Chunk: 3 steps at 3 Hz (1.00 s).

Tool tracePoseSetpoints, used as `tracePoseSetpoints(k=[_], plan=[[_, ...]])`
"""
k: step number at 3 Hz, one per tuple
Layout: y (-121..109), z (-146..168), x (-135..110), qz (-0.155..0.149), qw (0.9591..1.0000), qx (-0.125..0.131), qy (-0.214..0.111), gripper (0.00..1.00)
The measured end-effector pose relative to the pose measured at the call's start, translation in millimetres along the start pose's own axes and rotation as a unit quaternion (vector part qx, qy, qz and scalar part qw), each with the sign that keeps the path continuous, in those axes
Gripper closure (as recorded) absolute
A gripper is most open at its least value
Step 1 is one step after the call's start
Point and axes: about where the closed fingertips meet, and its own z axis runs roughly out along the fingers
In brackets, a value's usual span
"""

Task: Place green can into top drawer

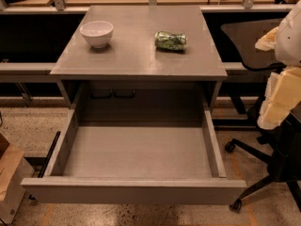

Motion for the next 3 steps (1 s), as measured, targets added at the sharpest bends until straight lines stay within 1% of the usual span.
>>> tracePoseSetpoints(k=[1, 2, 3], plan=[[-4.2, -0.1, -4.7, -0.002, 1.0, 0.005, -0.004, 0.0], [-25.5, 6.3, -25.3, -0.012, 0.9996, 0.01, -0.023, 0.0], [-59.1, 12.3, -48.7, -0.015, 0.9985, 0.022, -0.048, 0.0]])
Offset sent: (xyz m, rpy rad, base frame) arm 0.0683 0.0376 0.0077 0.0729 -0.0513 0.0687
